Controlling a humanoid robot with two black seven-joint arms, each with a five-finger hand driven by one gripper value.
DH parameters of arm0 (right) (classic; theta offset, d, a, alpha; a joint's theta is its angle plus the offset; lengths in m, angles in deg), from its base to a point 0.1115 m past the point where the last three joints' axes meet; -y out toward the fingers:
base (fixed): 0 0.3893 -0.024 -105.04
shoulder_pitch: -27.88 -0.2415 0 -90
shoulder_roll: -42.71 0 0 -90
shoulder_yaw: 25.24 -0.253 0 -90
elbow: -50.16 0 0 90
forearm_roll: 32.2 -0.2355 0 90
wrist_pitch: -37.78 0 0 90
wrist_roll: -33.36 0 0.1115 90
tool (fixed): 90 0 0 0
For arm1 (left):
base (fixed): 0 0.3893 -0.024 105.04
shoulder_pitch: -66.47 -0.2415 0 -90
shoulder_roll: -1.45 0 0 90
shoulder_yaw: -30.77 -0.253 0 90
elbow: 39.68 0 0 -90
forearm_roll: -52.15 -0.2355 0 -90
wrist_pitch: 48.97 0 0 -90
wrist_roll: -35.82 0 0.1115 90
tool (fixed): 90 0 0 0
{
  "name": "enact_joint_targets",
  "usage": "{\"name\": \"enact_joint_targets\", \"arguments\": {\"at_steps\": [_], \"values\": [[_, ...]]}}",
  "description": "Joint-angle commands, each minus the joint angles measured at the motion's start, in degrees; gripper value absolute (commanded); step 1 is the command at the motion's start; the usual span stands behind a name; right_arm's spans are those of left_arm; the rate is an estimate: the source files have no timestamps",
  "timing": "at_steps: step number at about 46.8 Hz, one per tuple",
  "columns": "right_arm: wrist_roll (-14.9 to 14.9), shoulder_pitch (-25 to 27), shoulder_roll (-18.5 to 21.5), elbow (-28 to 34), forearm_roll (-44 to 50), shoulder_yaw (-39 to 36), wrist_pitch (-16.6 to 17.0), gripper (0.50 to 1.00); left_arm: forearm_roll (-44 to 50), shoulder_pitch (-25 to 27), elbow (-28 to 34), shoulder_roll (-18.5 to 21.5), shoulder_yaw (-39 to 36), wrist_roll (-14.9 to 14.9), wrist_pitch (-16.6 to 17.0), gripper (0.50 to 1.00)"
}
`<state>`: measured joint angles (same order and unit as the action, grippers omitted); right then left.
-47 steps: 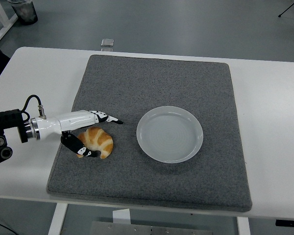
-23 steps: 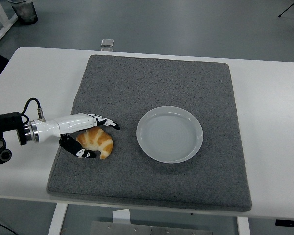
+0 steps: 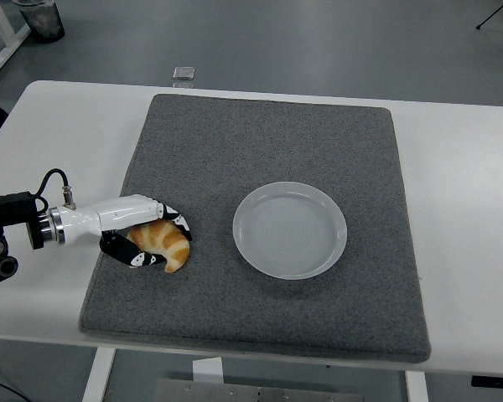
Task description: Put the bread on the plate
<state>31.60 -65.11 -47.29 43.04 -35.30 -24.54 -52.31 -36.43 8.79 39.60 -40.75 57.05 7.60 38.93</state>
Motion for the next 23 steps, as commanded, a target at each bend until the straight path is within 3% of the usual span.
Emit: {"name": "enact_joint_targets", "arguments": {"at_steps": [1, 23], "values": [[0.00, 0.00, 0.00, 0.00, 0.02, 0.00, 0.00, 0.952, -0.01, 0.03, 0.00, 0.10, 0.00, 0.00, -0.01, 0.500], [0.00, 0.00, 0.00, 0.00, 0.02, 0.00, 0.00, 0.952, 0.43, 2.31, -0.09, 0.80, 1.05, 0.00, -0.01, 0.500]]}}
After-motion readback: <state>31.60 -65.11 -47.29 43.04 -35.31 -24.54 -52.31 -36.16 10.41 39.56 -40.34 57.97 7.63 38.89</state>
